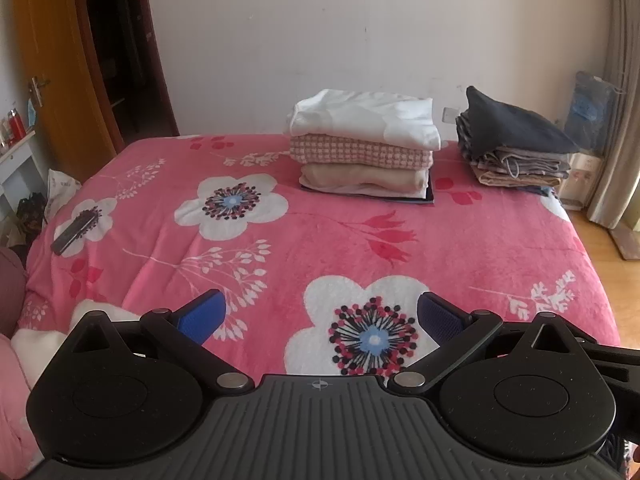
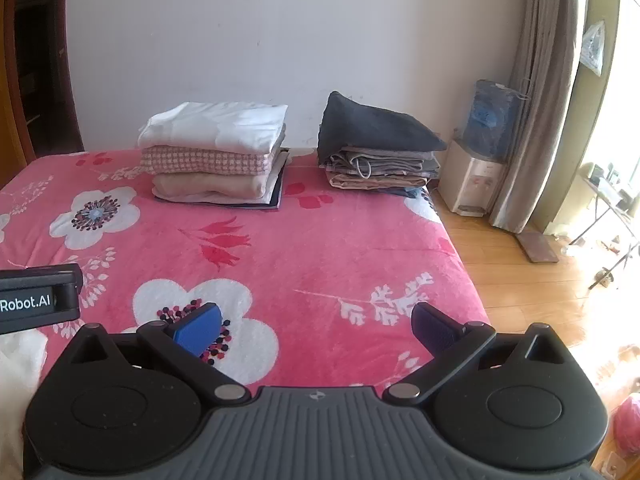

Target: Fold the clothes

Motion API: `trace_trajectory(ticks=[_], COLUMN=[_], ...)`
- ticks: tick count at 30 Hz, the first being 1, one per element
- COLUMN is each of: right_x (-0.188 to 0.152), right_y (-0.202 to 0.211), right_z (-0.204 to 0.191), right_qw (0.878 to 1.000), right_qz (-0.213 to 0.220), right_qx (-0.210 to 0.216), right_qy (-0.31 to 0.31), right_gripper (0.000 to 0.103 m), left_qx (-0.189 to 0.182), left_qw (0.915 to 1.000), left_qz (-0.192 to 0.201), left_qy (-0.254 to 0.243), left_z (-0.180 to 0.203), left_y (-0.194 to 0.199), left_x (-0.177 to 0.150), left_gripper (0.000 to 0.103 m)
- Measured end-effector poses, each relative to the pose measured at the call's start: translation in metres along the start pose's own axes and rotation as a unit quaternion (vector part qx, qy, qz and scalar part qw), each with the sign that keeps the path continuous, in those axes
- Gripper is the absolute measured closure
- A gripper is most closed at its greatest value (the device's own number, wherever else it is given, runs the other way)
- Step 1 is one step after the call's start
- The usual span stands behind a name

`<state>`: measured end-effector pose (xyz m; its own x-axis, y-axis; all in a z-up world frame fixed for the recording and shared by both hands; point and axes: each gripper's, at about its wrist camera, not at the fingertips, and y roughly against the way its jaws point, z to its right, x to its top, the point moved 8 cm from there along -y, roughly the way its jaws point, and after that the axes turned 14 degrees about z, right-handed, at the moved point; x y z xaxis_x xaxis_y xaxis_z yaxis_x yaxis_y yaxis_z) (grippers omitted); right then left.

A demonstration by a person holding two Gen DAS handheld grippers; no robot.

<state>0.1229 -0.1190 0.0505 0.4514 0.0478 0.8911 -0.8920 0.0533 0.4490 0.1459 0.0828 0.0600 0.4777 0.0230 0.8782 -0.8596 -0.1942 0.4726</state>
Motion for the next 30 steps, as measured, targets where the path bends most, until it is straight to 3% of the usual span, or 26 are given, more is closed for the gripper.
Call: trace_trajectory(ticks=[30], right_x=[-0.0023], right_y=[-0.0069], right_z=[0.0090], right_qw=[1.000], right_qz=[-0.012], right_qx=[-0.011], right_qy=[-0.004], right_gripper=[0.000], left_qx=[0.001], left_qw=[0.9999], left_qz=[0.006], left_qy=[-0.009], left_z=[0.0076], left_y=[-0.0052], left_x=[0.0074], left_gripper=[0.000])
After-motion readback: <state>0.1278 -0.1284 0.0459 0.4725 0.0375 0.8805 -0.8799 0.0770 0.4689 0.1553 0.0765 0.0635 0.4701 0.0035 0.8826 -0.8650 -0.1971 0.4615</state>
